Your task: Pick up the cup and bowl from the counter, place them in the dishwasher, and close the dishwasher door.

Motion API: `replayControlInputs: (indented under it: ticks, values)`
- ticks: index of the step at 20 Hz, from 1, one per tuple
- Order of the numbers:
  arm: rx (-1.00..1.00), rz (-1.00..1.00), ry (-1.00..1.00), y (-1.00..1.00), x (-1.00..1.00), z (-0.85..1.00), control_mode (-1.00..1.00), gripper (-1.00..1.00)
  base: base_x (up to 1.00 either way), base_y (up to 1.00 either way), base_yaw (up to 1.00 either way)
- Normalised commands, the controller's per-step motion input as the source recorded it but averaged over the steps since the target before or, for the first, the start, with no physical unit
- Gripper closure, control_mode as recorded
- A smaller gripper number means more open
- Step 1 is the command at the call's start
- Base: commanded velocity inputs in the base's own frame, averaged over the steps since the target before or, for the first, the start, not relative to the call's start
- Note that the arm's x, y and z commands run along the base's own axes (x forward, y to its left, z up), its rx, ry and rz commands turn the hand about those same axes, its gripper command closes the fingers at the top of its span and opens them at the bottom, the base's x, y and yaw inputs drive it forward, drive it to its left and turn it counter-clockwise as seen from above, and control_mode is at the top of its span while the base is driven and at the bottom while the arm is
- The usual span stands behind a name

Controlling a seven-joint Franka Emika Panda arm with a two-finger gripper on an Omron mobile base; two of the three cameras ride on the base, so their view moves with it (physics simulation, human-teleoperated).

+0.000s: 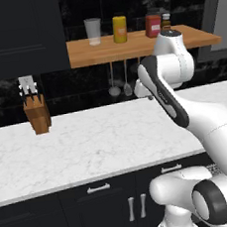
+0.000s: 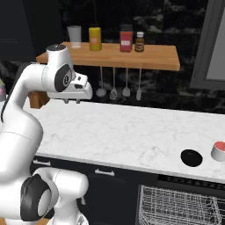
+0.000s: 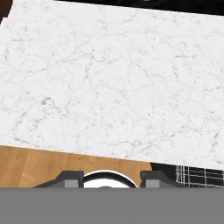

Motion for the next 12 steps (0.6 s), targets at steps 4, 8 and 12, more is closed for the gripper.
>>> replayControlInputs:
  ticks: [4, 8, 12]
  values:
    - [0.0, 0.0, -0.03, 0.0, -0.31, 0.0, -1.0, -1.0, 0.0, 0.0, 0.0]
    - [0.01, -0.03, -0.05, -0.04, -0.54, 0.0, -1.0, -1.0, 0.0, 0.0, 0.0]
    - [0.0, -0.04, -0.03, -0.03, -0.7, 0.0, -1.0, -1.0, 0.0, 0.0, 0.0]
